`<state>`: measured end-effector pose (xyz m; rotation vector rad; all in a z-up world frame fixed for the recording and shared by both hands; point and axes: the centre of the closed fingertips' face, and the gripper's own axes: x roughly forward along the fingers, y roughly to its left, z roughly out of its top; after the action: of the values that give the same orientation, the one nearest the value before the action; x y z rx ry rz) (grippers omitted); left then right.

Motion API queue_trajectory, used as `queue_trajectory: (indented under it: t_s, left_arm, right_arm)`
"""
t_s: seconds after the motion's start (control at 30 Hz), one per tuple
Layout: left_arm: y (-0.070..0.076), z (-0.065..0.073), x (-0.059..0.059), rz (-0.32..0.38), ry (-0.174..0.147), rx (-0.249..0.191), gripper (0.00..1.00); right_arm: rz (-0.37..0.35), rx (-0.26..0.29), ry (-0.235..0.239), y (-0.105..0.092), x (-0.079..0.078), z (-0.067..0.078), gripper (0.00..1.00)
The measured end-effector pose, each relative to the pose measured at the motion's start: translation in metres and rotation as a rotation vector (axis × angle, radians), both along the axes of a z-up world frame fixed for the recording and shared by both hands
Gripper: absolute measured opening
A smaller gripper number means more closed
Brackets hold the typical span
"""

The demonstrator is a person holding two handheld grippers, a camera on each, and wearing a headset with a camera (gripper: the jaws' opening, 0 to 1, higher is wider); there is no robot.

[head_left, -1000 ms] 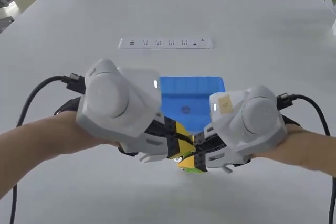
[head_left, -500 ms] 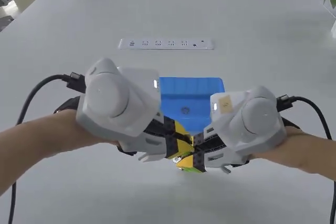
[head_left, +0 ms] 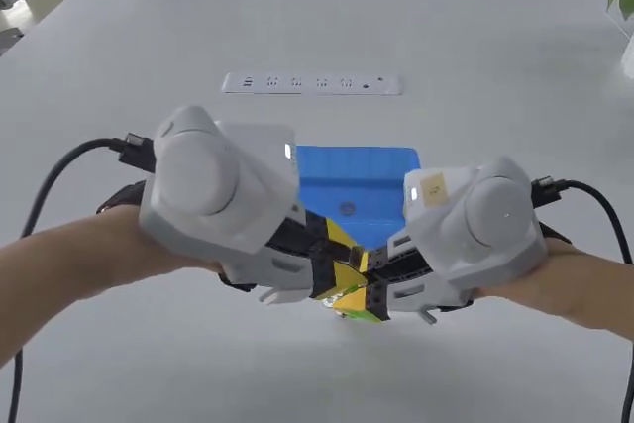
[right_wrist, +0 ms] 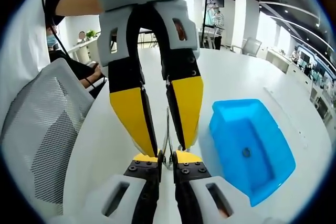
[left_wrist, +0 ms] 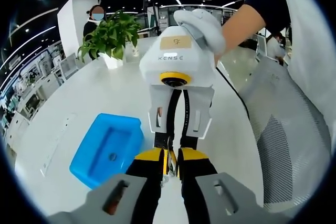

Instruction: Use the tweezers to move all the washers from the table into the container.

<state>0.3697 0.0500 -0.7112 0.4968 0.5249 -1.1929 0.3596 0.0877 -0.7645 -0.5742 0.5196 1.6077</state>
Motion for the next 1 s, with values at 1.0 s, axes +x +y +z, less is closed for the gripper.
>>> queue_trajectory:
  t_s: [1.0]
  left_arm:
    - [0.056,-0.016,-0.026,0.265,0.046,-0.08,0.38]
  right_arm:
    - [-0.013,-0.007,-0.05,-0.022,0.004,0.05,0.09]
